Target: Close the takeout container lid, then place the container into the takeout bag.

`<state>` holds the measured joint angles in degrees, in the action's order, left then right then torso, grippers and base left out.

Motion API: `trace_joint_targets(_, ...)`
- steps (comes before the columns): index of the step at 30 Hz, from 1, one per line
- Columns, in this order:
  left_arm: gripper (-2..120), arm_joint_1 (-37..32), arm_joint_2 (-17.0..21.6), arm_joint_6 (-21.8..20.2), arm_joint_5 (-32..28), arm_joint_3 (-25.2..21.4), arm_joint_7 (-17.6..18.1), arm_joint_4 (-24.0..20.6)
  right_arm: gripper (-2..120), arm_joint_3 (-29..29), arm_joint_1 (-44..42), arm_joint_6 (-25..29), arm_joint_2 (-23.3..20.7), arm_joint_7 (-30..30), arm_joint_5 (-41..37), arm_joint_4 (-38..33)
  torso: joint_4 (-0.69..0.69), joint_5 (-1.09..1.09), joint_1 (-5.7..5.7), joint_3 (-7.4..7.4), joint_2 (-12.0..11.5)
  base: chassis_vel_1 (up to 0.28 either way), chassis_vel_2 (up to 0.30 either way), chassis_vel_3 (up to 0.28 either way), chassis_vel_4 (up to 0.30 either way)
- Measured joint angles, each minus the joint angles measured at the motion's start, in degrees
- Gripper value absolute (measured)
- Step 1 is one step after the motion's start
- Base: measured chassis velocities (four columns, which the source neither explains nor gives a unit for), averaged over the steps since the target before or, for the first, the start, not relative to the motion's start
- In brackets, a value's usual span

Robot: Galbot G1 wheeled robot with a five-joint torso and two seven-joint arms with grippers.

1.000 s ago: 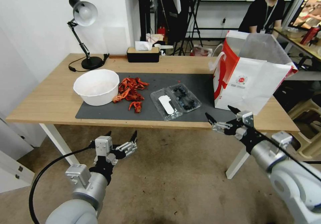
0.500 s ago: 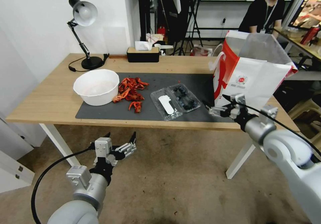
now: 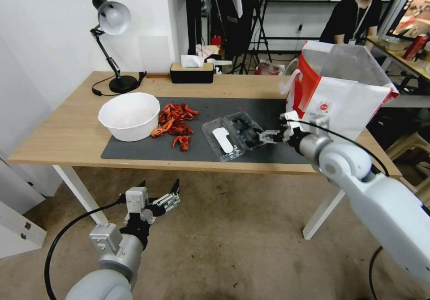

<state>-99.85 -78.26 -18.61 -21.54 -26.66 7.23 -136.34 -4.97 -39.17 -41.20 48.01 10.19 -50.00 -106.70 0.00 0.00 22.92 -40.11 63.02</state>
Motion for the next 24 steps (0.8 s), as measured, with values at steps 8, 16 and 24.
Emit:
trace_joint_targets(8, 100, -0.53, -0.65, 0.50, 0.69, 0.00, -0.28, 0.37, 100, 10.35, 7.23, -1.26, -0.84, 5.83, -0.21, 4.05, 0.00, 0.00, 0.00, 0.00, 0.01, 0.000, 0.000, 0.000, 0.000)
trace_joint_targets(16, 100, -0.90, -1.11, 0.78, 1.05, 0.01, -0.29, 0.54, 100, 16.33, 11.37, -1.24, -1.14, 8.31, 0.18, 6.77, 0.00, -0.01, 0.00, 0.00, 0.01, 0.000, 0.000, 0.000, 0.000)
trace_joint_targets(24, 100, -1.00, -1.18, 0.88, 1.15, -0.01, -0.27, 0.62, 100, 17.94, 13.62, -1.12, -0.54, 10.33, -3.59, 8.33, -0.01, 0.00, 0.00, 0.00, 0.01, 0.000, 0.000, 0.000, 0.000)
